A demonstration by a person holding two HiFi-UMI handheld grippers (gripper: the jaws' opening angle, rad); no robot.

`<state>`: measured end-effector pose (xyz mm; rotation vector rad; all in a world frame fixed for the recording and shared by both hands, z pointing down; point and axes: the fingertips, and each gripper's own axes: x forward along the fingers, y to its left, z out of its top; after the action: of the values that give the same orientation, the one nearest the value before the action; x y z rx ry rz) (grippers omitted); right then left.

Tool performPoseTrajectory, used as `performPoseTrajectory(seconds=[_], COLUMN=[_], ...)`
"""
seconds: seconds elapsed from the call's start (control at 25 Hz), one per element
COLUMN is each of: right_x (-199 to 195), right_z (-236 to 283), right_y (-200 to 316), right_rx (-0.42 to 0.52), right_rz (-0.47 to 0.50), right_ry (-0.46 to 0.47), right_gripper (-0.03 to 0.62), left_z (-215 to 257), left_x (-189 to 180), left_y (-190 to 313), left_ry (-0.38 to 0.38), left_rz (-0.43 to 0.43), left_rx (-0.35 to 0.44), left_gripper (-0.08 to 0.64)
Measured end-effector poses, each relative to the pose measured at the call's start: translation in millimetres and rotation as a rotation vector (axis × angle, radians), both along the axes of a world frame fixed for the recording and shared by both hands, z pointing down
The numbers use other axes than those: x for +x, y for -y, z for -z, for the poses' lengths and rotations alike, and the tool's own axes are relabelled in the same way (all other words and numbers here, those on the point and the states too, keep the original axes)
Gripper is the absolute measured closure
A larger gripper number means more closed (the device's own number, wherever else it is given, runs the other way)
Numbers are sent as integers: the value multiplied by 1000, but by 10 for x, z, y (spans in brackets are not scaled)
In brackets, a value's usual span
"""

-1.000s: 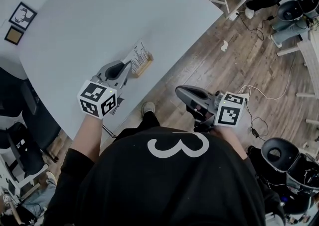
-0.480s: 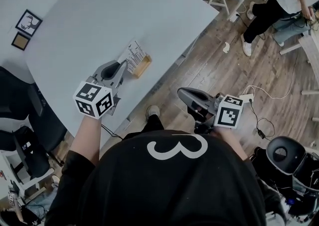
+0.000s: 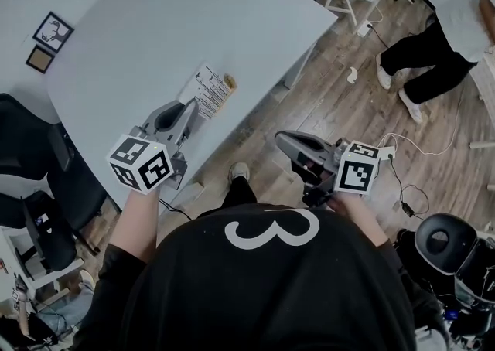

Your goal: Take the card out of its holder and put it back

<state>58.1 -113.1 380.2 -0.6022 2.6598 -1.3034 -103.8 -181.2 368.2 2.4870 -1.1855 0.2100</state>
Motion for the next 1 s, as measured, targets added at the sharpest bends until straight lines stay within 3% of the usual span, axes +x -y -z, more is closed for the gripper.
performPoseTrajectory(seconds=[0.4,0.72,1.0], right_x=[-91,191,98], right_z=[242,326,462], right_y=[-354,-872,-891], right_rx=[73,165,164], right_rz=[61,96,118], right_ry=[-17,-2,-25], right_gripper=[581,581,582], left_z=[149,246,369], left_x=[212,740,756], left_y=[-769,-1480,-1552], left_ry=[-204,-192,-226], left_rz=[-27,-37,-36], left_rx=[-91,-49,-74], left_gripper=[535,535,535])
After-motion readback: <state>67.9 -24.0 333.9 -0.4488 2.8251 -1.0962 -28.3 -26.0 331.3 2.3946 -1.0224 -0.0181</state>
